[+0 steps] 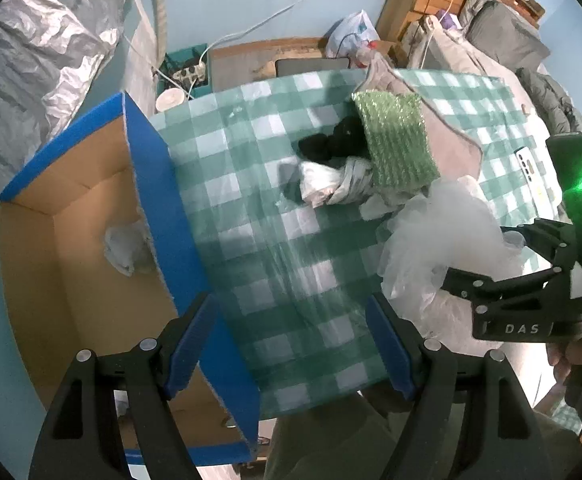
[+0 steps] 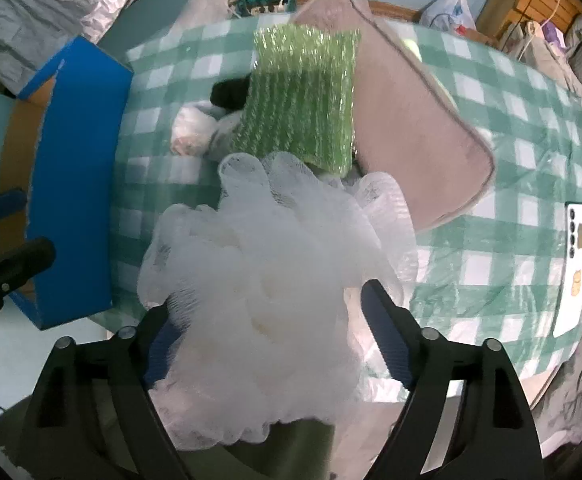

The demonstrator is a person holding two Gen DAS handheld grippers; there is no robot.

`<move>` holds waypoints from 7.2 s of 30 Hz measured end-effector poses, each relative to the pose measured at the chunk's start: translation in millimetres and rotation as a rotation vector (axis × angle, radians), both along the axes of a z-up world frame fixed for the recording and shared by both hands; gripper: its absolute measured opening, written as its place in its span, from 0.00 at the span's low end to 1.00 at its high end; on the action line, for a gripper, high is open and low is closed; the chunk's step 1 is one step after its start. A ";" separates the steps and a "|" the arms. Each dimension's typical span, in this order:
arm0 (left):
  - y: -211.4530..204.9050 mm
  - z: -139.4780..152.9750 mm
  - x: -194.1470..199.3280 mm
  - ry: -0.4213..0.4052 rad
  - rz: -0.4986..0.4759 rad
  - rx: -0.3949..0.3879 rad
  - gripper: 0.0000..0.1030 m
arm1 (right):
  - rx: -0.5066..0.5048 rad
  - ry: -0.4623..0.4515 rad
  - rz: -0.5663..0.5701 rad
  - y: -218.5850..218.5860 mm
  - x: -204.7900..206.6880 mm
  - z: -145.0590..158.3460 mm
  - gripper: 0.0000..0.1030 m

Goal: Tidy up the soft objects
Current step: 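Move both tools back over the table and grasp the white mesh puff with the right tool, then grasp the green glittery sponge with the left tool while the right tool holds the puff, then lift the sponge and puff and carry both toward the cardboard box, then open the left tool dropping the green sponge while the right tool drops the white puff into the box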

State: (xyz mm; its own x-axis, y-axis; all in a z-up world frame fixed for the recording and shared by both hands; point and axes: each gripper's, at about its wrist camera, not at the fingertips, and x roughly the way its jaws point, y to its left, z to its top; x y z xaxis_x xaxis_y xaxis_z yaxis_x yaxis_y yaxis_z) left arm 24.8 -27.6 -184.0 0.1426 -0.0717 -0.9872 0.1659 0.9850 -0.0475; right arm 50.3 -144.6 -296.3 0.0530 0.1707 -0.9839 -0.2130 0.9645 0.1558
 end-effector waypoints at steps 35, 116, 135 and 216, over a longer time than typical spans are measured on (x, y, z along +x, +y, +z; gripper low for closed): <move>-23.1 -9.6 -2.6 0.033 0.000 0.020 0.76 | 0.008 -0.046 0.054 -28.5 -53.3 -43.5 0.71; -75.8 -3.8 70.0 -0.080 0.163 -0.167 0.20 | 0.151 -0.281 -0.031 -121.2 32.5 77.0 0.66; -31.1 41.2 29.6 -0.166 0.204 -0.161 0.20 | 0.189 -0.323 0.069 -61.1 29.2 111.7 0.66; 210.7 50.8 -76.1 -0.209 0.684 -0.049 0.73 | 0.291 -0.324 0.556 274.4 26.0 123.8 0.77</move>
